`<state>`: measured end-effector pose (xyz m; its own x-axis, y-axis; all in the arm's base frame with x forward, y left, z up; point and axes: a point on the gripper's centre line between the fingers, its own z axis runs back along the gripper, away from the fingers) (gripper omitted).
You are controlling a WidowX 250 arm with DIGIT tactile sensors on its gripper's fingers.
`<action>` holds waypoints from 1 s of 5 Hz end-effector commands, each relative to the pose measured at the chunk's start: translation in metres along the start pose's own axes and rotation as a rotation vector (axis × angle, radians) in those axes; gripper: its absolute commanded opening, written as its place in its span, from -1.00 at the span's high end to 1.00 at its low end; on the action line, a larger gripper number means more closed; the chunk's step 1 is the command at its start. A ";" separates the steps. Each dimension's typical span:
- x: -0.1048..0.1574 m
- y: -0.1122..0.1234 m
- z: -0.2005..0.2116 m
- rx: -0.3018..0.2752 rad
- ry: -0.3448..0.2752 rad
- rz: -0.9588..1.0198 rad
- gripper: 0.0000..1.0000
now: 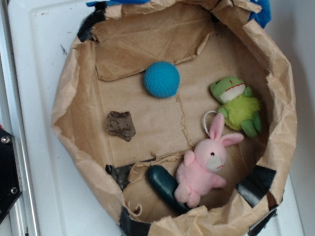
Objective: Grab the rock.
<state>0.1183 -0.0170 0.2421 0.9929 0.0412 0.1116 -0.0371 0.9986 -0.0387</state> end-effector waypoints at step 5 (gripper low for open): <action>0.126 0.021 -0.074 0.012 0.009 0.001 -1.00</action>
<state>0.2495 0.0021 0.1709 0.9978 0.0277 0.0599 -0.0259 0.9992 -0.0300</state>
